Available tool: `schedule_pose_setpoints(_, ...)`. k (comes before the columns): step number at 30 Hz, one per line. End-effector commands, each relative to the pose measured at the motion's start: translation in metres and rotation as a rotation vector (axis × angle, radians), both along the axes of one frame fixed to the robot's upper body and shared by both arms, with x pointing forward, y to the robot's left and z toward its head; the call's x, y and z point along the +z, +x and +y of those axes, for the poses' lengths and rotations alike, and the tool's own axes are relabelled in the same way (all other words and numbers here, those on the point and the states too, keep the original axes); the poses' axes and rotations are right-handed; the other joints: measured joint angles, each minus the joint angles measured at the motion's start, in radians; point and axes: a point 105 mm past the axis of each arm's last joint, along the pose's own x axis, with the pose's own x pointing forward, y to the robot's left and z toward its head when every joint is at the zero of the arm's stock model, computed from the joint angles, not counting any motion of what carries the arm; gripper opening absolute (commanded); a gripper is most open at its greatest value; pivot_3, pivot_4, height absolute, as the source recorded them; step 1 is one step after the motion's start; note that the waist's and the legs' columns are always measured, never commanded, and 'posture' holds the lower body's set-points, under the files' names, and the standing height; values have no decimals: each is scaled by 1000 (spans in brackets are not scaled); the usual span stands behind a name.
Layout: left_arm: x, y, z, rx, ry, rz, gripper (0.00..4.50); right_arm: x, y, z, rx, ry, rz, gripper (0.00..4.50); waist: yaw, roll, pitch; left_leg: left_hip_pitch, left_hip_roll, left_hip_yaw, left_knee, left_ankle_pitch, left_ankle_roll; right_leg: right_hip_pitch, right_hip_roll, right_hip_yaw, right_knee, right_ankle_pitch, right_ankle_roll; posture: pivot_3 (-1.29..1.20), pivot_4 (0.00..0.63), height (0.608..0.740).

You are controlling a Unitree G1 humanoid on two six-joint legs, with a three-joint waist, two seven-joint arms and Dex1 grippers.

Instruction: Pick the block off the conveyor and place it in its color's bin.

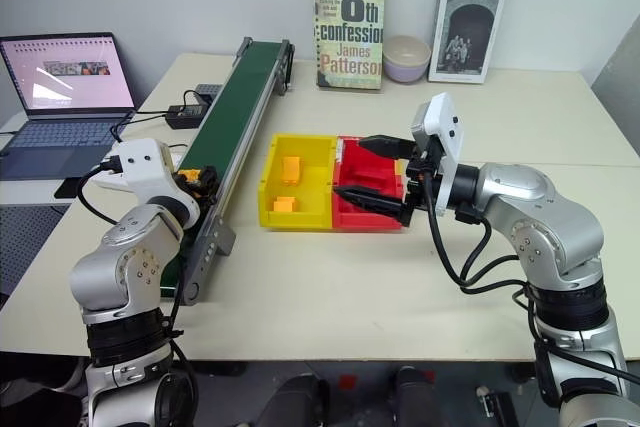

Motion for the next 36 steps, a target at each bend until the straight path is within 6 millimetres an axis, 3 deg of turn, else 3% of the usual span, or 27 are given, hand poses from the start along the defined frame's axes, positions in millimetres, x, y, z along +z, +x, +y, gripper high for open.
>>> schedule_pose_setpoints(1,15,-5,0,10,6,-54,1552,16,-2,-3,7,29,-62,4500,0,0,0,0,0,0,0,0,0,0,0,0,0,0,0,0,150,740)
schedule_pose_setpoints(5,16,-7,0,15,15,-60,1550,18,-1,-3,5,31,-68,4500,0,0,0,0,0,0,0,0,0,0,0,0,0,0,0,0,150,740)
schedule_pose_setpoints(9,30,-2,-2,-22,34,-93,1550,21,0,-4,-6,30,-75,4500,0,0,0,0,0,0,0,0,0,0,0,0,0,0,0,0,150,740)
schedule_pose_setpoints(13,53,9,-27,-223,126,-136,1550,21,1,-8,-43,20,-91,4500,0,0,0,0,0,-1,0,0,0,0,1,-1,0,0,0,0,150,740)
schedule_pose_setpoints(17,66,16,-75,-589,251,-123,1550,16,2,-15,-132,-28,-115,4500,4,0,0,-1,-1,0,0,0,0,0,1,-1,-1,0,0,0,150,740)
schedule_pose_setpoints(21,65,37,-102,-788,340,-73,1550,2,-7,-19,-221,-121,-122,4500,7,0,0,-1,-2,2,0,0,0,0,0,-1,-2,0,0,0,150,740)
schedule_pose_setpoints(26,51,50,-110,-883,413,-12,1550,-4,-13,-24,-265,-163,-109,4500,-3,0,0,-1,-1,3,-1,0,0,-1,1,-1,-1,0,0,0,150,740)
schedule_pose_setpoints(27,50,52,-113,-902,414,-4,1900,-5,-14,-26,-278,-166,-102,4500,-4,0,0,-1,0,3,-1,0,0,-2,1,-1,-1,0,0,0,150,740)
schedule_pose_setpoints(36,51,56,-120,-970,413,-12,3690,-8,-18,-28,-325,-152,-71,4500,-2,0,0,-2,0,2,-1,0,0,-2,1,-1,-1,0,0,0,150,740)
